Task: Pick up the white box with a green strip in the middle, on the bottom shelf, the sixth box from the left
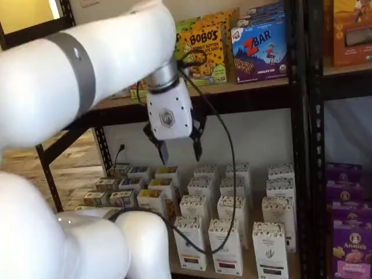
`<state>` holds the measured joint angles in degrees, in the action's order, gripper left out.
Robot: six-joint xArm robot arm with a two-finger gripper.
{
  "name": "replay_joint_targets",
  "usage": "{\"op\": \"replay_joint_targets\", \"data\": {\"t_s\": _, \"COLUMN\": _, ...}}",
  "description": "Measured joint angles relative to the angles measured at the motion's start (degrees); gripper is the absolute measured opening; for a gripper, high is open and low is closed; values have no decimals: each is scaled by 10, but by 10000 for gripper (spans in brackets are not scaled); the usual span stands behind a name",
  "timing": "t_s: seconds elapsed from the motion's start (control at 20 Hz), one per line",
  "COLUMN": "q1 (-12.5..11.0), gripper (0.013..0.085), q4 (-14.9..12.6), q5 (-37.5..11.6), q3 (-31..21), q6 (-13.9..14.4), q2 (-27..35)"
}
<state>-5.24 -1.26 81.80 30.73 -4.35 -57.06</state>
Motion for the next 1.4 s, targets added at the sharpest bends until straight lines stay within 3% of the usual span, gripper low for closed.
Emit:
{"op": "replay_joint_targets", "data": {"t_s": 0.45, "q1": -8, "gripper": 850, "q4": 24, "q5": -141, "q3": -114, "q6": -12, "q2": 21}}
{"op": "replay_joint_targets", "data": {"t_s": 0.7, "q1": -2, "gripper": 850, "q4": 13, "q5": -224, "q3": -155, "q6": -3, "q2": 67}}
{"op": "replay_joint_targets", "data": {"t_s": 0.8, "q1": -5, "gripper": 850, "q4": 21, "q5": -258, "q3": -163, "q6": -10, "q2": 92}}
{"op": "replay_joint_targets", "data": {"t_s": 0.9, "q1": -9, "gripper": 850, "q4": 34, "q5": -289, "q3": -166, "q6": -23, "q2": 125}}
{"op": "replay_joint_targets", "data": {"t_s": 1.1, "q1": -8, "gripper": 850, "q4": 22, "q5": -365, "q3": -169, "q6": -17, "q2": 213}}
{"op": "replay_joint_targets", "data": {"t_s": 1.4, "q1": -23, "gripper": 850, "q4": 54, "q5": -486, "q3": -155, "q6": -60, "q2": 375}}
